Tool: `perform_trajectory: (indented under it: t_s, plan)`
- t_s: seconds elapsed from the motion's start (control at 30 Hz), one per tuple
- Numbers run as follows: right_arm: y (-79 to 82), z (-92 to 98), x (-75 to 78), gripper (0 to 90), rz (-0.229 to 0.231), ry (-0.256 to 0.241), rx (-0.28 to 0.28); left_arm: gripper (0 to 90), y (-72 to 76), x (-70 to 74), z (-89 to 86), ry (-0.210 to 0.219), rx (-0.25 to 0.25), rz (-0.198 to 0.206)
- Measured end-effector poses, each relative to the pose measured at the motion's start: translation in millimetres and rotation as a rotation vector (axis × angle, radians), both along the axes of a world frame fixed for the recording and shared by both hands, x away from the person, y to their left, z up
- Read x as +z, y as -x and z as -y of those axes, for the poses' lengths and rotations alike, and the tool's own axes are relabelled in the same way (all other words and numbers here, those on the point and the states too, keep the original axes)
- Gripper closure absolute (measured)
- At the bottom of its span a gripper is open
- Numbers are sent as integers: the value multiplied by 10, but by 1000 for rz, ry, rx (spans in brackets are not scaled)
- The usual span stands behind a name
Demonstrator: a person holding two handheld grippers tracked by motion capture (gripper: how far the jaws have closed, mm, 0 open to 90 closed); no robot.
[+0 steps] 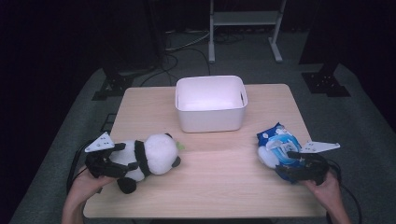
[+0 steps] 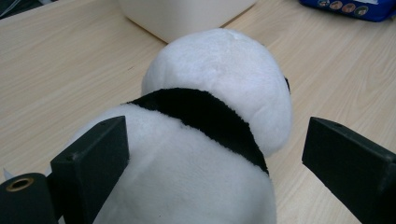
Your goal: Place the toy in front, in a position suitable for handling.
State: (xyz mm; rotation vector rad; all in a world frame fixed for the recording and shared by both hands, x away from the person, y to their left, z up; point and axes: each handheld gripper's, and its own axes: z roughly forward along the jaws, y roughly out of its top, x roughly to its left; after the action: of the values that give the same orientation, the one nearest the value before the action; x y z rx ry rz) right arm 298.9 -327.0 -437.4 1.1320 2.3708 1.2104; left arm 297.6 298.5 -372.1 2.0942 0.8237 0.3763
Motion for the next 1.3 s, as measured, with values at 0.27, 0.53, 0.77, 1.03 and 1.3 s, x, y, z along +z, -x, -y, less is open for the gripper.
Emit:
perform_trajectory:
  t_s: [0.27, 0.53, 0.77, 1.03, 1.3]
  plan:
    - [-3, 3, 12, 189, 3, -11, 6, 62, -1, 50, 23, -31, -1, -15]
    - [2, -12, 33, 189, 4, -14, 7, 62, -61, 84, 61, -79, -31, -23]
    - [20, -14, 46, 189, 11, -11, 13, 62, -190, 114, 199, -174, -96, -20]
    - [11, -40, 43, 189, 8, -7, 24, 62, -400, 65, 325, -282, -150, -57]
    - [-2, -75, 28, 189, 0, 7, 43, 62, -597, 7, 467, -382, -213, -114]
